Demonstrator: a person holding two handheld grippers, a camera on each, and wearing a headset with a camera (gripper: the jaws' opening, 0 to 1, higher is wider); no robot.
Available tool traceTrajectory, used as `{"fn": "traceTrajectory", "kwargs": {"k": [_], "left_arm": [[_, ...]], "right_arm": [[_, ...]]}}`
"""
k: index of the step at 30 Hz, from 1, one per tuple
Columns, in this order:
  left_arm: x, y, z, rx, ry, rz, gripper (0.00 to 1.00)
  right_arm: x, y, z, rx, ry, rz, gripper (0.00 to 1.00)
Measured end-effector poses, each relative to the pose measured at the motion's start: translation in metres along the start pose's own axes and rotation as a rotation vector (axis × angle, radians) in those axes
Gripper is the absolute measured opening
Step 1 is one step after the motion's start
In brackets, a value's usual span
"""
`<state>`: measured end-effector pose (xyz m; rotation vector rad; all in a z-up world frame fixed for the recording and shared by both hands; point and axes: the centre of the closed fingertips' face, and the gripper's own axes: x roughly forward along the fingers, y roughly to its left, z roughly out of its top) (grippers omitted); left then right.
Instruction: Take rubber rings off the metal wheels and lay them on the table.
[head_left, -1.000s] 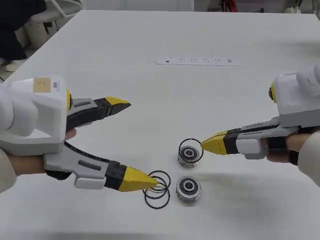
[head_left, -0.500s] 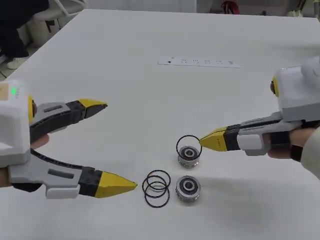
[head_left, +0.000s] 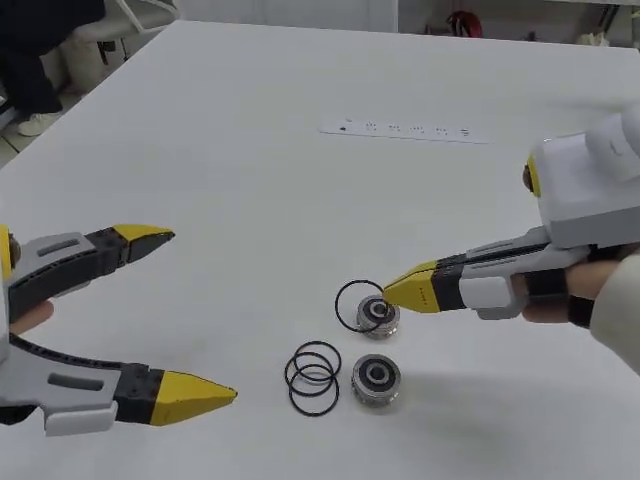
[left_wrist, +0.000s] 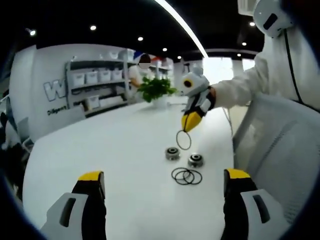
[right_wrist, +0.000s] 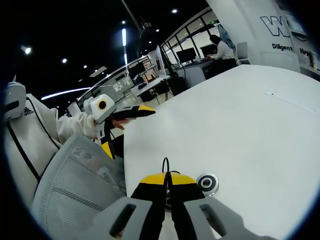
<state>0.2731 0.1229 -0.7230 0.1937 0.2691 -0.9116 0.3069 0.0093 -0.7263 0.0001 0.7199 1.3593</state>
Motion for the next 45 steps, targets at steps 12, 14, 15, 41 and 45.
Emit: {"fn": "traceTrajectory", "kwargs": {"k": [12, 14, 15, 41, 45], "left_arm": [[-0.010, -0.005, -0.014, -0.026, 0.011, 0.028, 1.00], [-0.012, -0.005, -0.015, -0.025, 0.013, 0.031, 1.00], [-0.012, -0.005, -0.016, -0.026, 0.014, 0.030, 1.00], [-0.019, -0.004, -0.020, -0.033, 0.026, 0.043, 0.99], [-0.019, -0.004, -0.020, -0.033, 0.026, 0.045, 0.98]], "right_arm": [[0.010, 0.017, 0.002, -0.022, 0.034, 0.039, 0.00], [0.012, 0.021, 0.002, -0.026, 0.040, 0.046, 0.00], [0.013, 0.022, 0.002, -0.028, 0.042, 0.049, 0.00], [0.047, 0.042, -0.028, -0.092, 0.191, 0.119, 0.00], [0.051, 0.039, -0.033, -0.091, 0.206, 0.121, 0.00]]}}
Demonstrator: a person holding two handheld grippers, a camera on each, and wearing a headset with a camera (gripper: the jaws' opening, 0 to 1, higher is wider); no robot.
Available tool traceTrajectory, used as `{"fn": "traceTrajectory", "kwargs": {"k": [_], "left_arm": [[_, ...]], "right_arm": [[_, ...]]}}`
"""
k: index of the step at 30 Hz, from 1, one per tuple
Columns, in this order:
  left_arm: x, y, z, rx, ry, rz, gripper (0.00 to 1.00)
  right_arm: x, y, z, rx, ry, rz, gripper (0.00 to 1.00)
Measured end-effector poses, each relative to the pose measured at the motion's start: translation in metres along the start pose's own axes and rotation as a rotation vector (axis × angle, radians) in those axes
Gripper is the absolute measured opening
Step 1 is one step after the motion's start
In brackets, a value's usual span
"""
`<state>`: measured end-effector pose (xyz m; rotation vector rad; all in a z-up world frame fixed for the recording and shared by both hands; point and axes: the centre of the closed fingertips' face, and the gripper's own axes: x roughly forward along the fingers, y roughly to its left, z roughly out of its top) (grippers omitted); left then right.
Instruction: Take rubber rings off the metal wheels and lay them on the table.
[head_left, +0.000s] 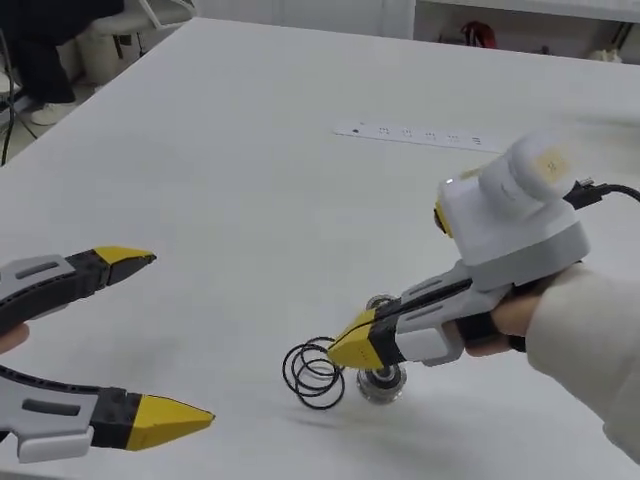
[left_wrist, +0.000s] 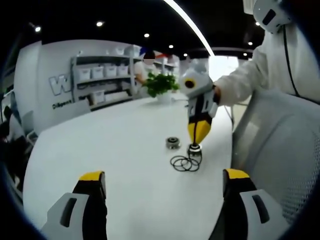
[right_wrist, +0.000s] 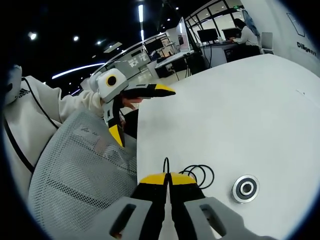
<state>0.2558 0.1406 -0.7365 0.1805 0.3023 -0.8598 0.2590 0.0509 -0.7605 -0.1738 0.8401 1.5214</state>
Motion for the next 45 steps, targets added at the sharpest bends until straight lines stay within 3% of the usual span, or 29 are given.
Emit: {"fn": "traceTrajectory", "kwargs": {"k": [30, 45], "left_arm": [[-0.004, -0.002, -0.003, -0.011, 0.012, -0.002, 0.97], [-0.004, -0.004, -0.003, -0.023, 0.007, -0.007, 0.97]], "right_arm": [[0.022, -0.010, -0.014, 0.008, 0.057, 0.001, 0.00], [0.025, -0.022, -0.018, -0.009, 0.078, -0.036, 0.00]]}}
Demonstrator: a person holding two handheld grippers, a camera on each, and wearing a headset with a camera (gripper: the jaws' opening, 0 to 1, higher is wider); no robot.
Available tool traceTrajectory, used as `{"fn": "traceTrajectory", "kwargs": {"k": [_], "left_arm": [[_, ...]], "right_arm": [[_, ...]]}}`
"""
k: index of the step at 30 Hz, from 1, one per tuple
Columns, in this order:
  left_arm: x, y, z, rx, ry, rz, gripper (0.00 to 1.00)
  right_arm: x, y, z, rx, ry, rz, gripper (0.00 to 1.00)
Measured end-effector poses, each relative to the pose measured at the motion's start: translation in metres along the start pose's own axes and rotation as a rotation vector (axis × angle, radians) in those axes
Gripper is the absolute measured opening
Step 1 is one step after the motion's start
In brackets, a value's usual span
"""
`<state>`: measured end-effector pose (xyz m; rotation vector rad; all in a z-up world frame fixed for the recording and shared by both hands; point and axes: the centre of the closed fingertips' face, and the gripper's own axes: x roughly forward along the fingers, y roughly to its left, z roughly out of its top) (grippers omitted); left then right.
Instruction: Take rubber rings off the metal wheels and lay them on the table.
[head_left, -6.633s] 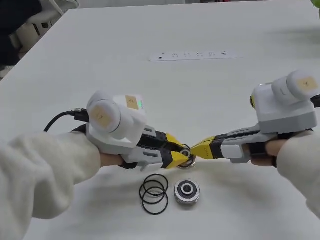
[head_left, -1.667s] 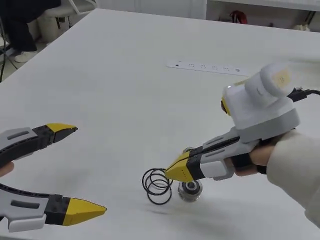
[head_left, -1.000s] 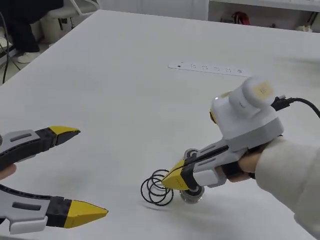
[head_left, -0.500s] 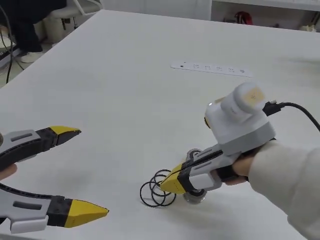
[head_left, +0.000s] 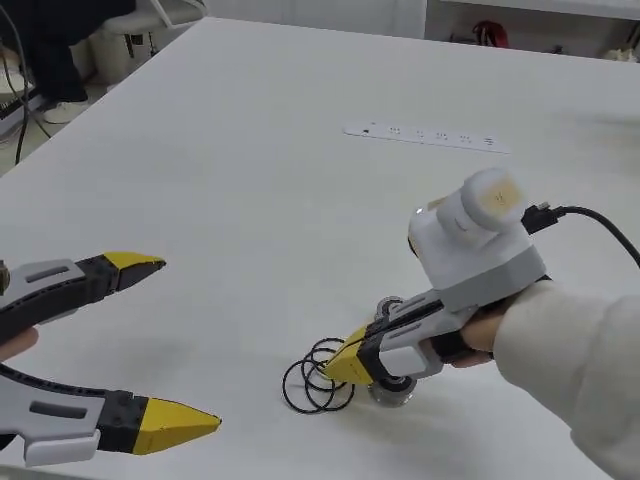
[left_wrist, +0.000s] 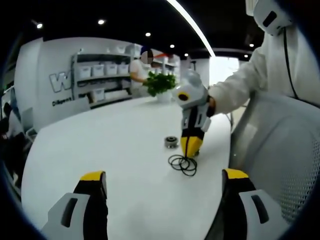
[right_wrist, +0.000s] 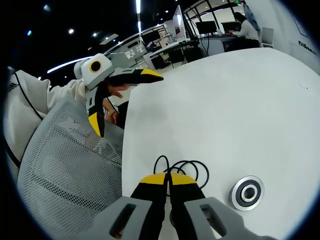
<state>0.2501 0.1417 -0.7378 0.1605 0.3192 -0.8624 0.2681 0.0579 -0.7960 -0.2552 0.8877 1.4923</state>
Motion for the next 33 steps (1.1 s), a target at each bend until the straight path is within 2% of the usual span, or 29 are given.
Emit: {"fn": "traceTrajectory", "kwargs": {"k": [17, 26, 33], "left_arm": [[-0.004, 0.001, -0.001, -0.003, 0.009, 0.005, 0.96], [-0.003, -0.001, 0.000, 0.003, 0.010, 0.000, 0.96], [-0.002, -0.002, 0.002, 0.006, 0.005, -0.002, 0.96]], "right_arm": [[-0.005, -0.010, -0.001, -0.019, 0.006, -0.033, 0.03], [-0.021, -0.013, -0.003, -0.022, -0.006, -0.061, 0.05], [-0.034, -0.015, 0.008, -0.029, -0.049, -0.089, 0.10]]}}
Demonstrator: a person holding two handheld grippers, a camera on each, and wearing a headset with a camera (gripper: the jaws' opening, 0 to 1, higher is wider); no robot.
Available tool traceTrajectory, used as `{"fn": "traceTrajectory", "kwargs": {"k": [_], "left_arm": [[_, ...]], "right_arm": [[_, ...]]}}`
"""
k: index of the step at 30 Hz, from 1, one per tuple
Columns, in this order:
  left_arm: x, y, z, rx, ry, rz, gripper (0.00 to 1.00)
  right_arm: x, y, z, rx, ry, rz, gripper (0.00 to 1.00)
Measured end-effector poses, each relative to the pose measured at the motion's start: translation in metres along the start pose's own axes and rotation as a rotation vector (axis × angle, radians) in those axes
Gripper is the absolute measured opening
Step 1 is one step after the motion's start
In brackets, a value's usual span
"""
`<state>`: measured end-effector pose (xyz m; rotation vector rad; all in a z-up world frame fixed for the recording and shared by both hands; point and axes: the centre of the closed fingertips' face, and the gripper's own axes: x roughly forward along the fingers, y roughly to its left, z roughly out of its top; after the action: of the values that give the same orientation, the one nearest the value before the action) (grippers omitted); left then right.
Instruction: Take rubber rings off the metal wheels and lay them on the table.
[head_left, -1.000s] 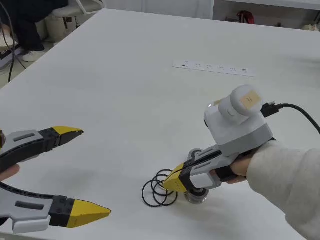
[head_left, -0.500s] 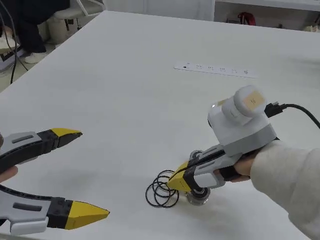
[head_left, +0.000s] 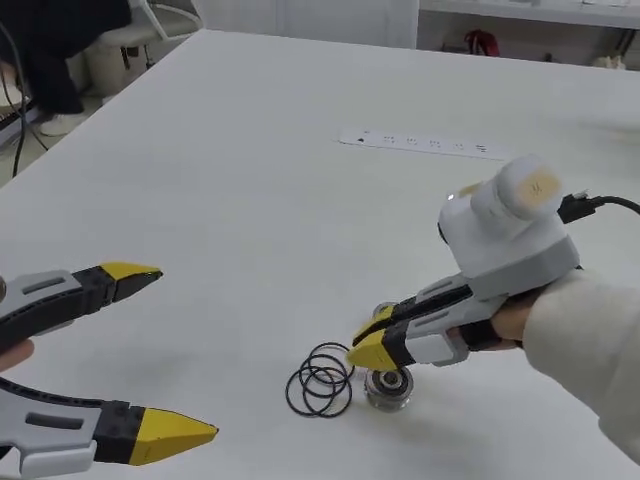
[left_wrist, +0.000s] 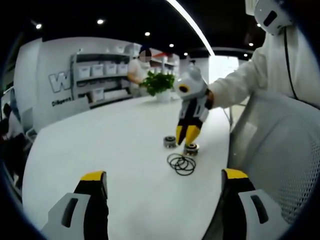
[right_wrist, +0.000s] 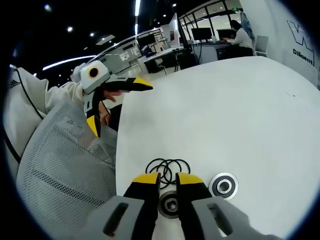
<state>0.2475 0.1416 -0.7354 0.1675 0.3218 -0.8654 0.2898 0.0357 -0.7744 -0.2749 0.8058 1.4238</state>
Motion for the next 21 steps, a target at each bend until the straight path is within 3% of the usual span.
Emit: {"fn": "traceTrajectory", "kwargs": {"k": [21], "left_arm": [[0.006, -0.006, 0.007, 0.004, -0.002, -0.026, 0.98]], "right_arm": [[-0.057, -0.012, 0.022, -0.007, -0.154, -0.140, 0.37]]}}
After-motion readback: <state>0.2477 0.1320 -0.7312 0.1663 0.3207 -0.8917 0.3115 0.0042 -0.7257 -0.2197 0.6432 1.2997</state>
